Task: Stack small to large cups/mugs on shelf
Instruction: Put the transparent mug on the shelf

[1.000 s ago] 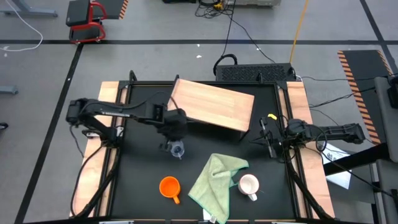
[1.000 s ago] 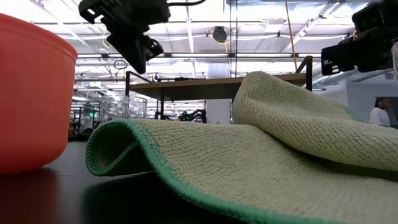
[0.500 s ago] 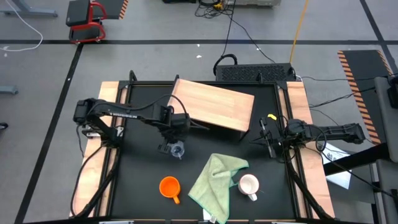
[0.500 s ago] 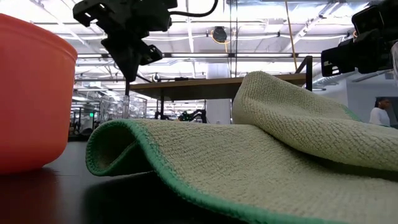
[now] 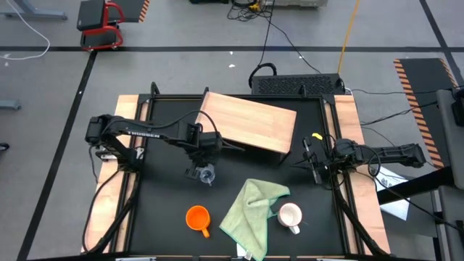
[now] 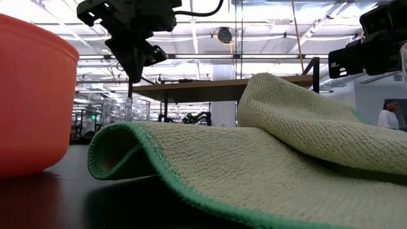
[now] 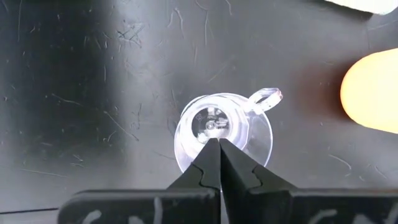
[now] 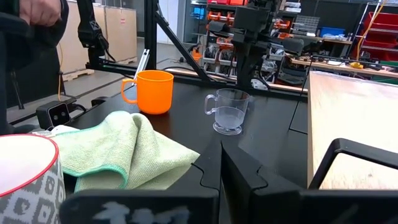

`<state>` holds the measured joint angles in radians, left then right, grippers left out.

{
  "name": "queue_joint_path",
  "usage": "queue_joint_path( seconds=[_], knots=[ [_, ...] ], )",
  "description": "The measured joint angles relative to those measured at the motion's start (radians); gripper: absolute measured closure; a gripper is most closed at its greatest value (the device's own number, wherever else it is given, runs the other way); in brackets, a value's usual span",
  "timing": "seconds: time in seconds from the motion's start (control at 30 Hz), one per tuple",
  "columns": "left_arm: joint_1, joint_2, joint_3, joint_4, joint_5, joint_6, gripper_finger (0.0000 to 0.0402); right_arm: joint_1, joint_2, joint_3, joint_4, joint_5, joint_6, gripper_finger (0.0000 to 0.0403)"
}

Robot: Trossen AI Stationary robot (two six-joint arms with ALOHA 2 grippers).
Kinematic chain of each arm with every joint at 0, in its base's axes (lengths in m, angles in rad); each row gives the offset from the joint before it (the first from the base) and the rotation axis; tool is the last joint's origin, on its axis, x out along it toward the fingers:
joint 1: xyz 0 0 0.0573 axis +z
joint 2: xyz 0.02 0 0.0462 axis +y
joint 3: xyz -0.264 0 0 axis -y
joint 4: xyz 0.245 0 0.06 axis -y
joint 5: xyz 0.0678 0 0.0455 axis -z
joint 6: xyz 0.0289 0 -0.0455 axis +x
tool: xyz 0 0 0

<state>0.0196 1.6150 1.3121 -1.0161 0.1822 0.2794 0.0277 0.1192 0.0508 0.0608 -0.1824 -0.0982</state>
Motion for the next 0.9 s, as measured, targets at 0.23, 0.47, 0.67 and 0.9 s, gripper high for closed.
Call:
queue_joint_path(
  seconds=[0.23,0.47,0.67,0.9],
  knots=[
    [0.0,0.0,0.0,-0.005,0.0,-0.044,0.0369,0.0,0.0,0.0,0.0,0.0,0.0,0.0403],
    [0.0,0.0,0.0,-0.018,0.0,-0.058,0.0322,0.0,0.0,0.0,-0.001,0.0,0.0,0.0403],
    [0.0,0.0,0.0,-0.031,0.001,-0.072,0.0275,0.0,0.0,0.0,-0.001,0.0,0.0,0.0403],
    [0.0,0.0,0.0,-0.033,0.024,-0.073,0.0212,0.0,0.0,0.0,-0.001,0.0,0.0,0.0403]
  ],
)
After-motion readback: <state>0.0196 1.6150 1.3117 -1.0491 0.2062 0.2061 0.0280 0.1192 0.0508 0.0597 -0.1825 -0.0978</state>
